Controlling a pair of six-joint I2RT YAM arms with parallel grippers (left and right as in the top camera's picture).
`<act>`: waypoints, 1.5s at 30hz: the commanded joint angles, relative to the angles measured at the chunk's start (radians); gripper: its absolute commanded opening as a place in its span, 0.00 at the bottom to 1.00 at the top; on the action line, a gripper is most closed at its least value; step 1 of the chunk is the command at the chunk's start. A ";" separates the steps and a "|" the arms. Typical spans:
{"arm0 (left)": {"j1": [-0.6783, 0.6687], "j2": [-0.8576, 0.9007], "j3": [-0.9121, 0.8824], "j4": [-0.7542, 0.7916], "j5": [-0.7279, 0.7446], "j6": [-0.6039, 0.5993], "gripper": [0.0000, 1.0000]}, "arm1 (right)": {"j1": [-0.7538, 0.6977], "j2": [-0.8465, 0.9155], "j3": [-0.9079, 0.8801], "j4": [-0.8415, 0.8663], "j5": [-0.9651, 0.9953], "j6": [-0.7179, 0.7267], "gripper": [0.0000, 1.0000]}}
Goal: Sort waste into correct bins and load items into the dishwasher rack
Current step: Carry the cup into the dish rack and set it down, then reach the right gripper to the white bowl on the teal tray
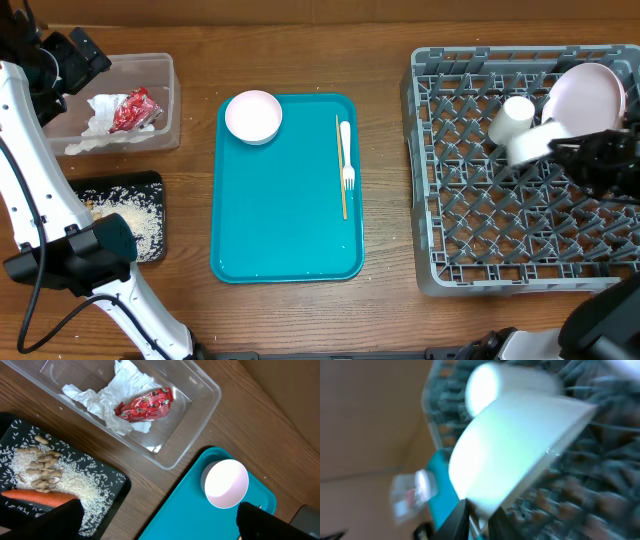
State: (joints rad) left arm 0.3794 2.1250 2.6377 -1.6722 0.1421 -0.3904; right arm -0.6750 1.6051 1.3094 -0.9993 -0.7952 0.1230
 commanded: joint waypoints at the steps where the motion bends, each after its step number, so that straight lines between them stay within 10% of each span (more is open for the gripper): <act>1: -0.008 0.002 0.000 0.001 0.005 -0.006 1.00 | -0.013 -0.023 0.048 -0.052 0.349 0.073 0.24; 19: -0.008 0.002 0.000 0.001 0.005 -0.006 1.00 | -0.007 -0.088 0.145 -0.269 0.456 0.118 0.32; 25: -0.008 0.002 0.000 0.001 0.005 -0.006 1.00 | 0.236 -0.185 0.165 -0.257 0.320 0.113 0.44; 28: -0.008 0.002 0.000 0.001 0.005 -0.006 1.00 | 0.541 -0.166 0.163 -0.076 0.251 0.113 0.98; 36: -0.008 0.002 0.000 0.001 0.005 -0.006 1.00 | 1.181 0.103 0.164 0.479 0.570 -0.001 0.91; 45: -0.008 0.002 0.000 0.001 0.005 -0.006 1.00 | 1.376 0.439 0.166 0.884 0.664 -0.105 0.92</act>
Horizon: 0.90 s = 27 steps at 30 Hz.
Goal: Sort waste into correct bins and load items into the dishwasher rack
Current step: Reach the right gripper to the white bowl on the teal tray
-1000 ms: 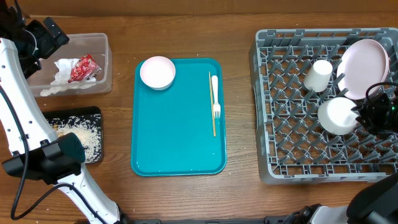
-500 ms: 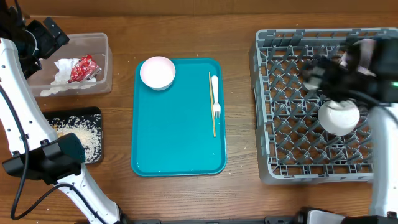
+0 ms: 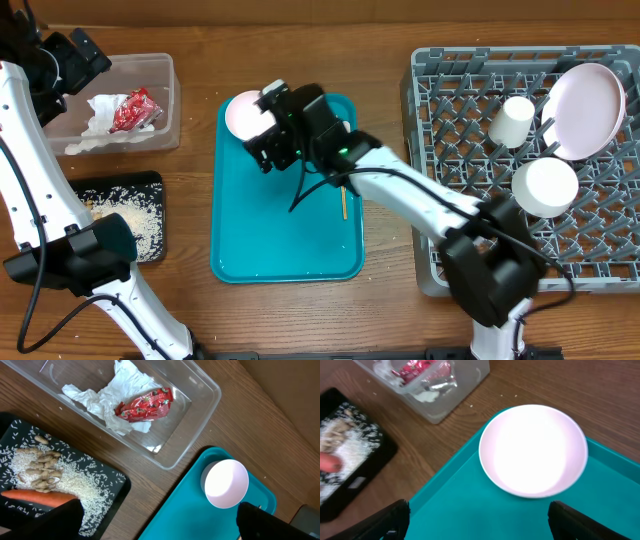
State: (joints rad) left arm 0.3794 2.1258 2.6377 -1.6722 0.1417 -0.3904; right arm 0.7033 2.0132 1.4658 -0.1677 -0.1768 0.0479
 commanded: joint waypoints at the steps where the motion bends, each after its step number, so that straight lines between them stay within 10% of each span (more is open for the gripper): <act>1: -0.008 0.001 0.000 0.001 0.005 -0.006 1.00 | -0.002 0.050 0.013 0.079 0.046 -0.030 0.92; 27: -0.008 0.001 0.000 0.001 0.005 -0.006 1.00 | -0.058 0.211 0.023 0.153 0.276 0.317 0.67</act>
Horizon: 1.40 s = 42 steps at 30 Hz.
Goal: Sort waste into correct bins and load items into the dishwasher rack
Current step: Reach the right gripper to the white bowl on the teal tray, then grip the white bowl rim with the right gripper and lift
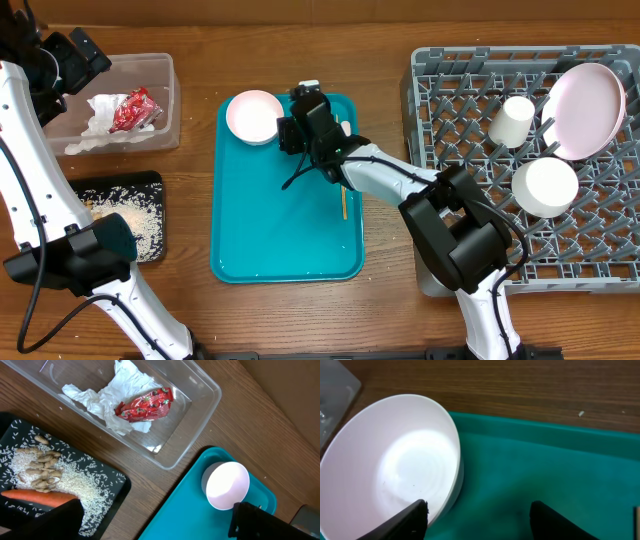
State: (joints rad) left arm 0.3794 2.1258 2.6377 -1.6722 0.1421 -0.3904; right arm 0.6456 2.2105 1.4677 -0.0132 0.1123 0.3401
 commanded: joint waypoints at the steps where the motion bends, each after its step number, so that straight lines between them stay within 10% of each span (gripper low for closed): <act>1: -0.008 0.001 0.000 0.001 0.005 -0.006 1.00 | -0.001 0.014 0.021 0.000 -0.038 0.024 0.67; 16: -0.008 0.001 0.000 0.002 0.005 -0.006 1.00 | 0.000 -0.114 0.175 -0.402 0.044 0.064 0.10; 21: -0.008 0.001 0.000 0.001 0.005 -0.006 1.00 | 0.000 -0.201 0.182 -0.517 0.045 0.061 0.10; 23: -0.010 0.001 0.000 0.001 0.005 -0.006 1.00 | 0.000 -0.233 0.183 -0.521 0.030 0.053 0.31; 30: -0.010 0.001 0.000 0.001 0.005 -0.006 1.00 | 0.058 -0.193 0.182 -0.436 -0.236 -0.159 0.49; 42: -0.010 0.001 0.000 0.001 0.005 -0.006 1.00 | 0.172 -0.036 0.181 -0.422 -0.208 -0.337 0.53</act>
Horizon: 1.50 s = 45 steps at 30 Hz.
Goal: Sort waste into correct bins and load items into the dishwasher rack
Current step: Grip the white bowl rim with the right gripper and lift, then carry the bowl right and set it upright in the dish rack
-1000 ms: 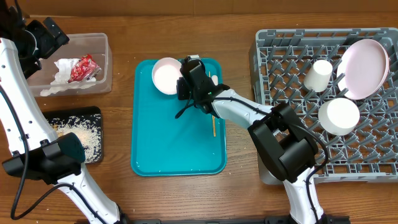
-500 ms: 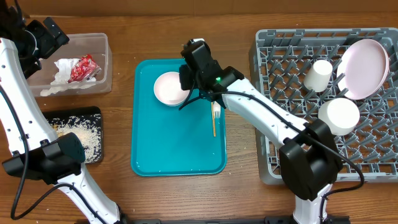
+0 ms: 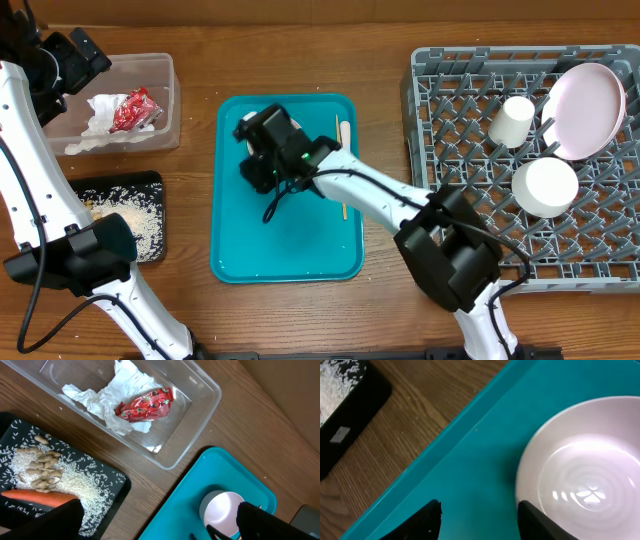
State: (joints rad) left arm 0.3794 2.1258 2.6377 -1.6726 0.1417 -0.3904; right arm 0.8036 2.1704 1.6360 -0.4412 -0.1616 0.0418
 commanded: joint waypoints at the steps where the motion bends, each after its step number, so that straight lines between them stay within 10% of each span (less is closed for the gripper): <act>1: -0.010 0.001 0.000 0.002 0.005 -0.006 1.00 | 0.014 0.006 0.013 0.005 0.078 -0.039 0.53; 17: -0.010 0.001 0.000 0.002 0.005 -0.006 1.00 | 0.007 0.078 0.013 0.031 0.122 -0.042 0.51; 24: -0.010 0.001 0.000 0.002 0.005 -0.006 1.00 | 0.002 0.077 0.016 0.036 0.124 0.009 0.12; 32: -0.010 0.001 0.000 0.002 0.005 -0.006 1.00 | -0.053 -0.051 0.057 -0.051 0.106 0.169 0.04; 45: -0.010 0.001 0.000 0.002 0.005 -0.006 1.00 | -0.490 -0.491 0.056 -0.363 -0.361 0.330 0.04</act>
State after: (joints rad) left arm 0.3794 2.1258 2.6377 -1.6722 0.1421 -0.3904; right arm 0.4652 1.7512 1.6711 -0.7586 -0.2867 0.3443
